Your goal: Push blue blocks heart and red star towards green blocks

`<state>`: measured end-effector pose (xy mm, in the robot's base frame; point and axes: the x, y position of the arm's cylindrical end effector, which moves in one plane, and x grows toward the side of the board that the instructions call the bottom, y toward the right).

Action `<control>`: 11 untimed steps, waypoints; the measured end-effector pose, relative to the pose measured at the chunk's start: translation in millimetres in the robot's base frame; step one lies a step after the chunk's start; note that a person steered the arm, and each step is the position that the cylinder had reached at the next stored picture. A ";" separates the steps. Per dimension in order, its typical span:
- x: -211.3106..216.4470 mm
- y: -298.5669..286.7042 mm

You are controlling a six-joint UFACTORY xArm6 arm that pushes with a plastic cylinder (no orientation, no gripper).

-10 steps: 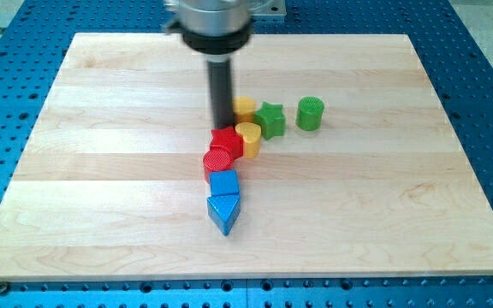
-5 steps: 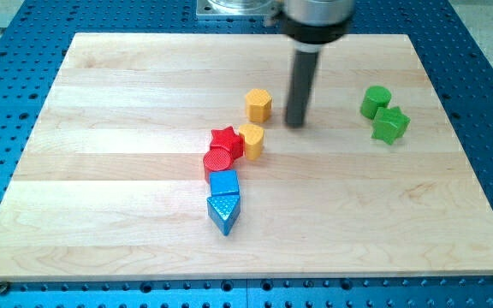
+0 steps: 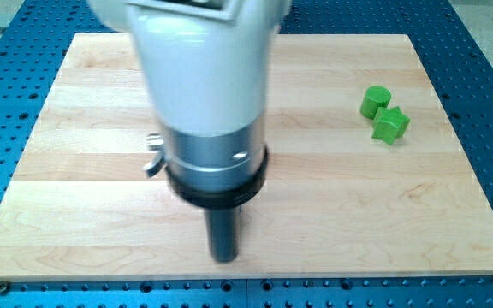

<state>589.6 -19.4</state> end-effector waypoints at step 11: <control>-161.3 -81.9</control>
<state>428.3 -101.3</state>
